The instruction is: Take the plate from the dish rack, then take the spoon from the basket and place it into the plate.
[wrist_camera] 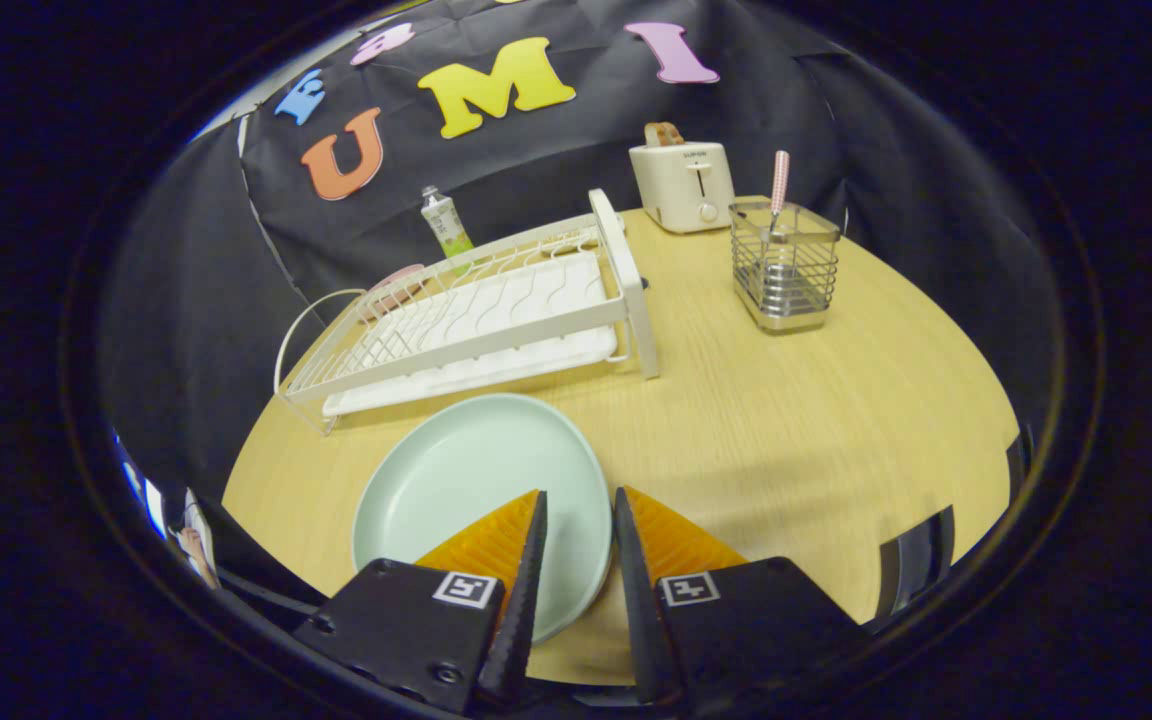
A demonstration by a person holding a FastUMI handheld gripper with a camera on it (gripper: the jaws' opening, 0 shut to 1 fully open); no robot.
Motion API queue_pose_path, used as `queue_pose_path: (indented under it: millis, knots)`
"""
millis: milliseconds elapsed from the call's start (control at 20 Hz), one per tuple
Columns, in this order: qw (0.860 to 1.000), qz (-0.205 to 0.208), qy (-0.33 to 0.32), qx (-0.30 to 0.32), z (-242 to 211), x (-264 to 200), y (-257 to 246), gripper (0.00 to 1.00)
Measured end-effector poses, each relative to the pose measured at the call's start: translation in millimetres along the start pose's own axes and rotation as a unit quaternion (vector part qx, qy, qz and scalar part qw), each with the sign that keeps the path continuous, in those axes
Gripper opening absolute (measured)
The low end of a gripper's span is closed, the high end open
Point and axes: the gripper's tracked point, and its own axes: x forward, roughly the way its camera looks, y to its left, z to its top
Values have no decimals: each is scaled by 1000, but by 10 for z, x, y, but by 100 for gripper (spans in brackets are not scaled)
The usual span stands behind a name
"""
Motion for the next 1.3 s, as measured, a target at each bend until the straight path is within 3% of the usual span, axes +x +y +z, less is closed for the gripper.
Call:
queue_pose_path:
  millis: [100,150,300,450,950,1300]
  knots:
    - [1000,1,-25,-17,149,-47,-22,72]
    - [998,-11,-49,-34,252,-96,-99,80]
    - [986,-64,-137,-65,685,-236,-378,88]
    - [978,-72,-185,-69,1029,-283,-545,100]
    - [966,-144,-211,-44,2076,160,-1624,100]
    - [979,-103,-177,-6,2557,746,-1810,100]
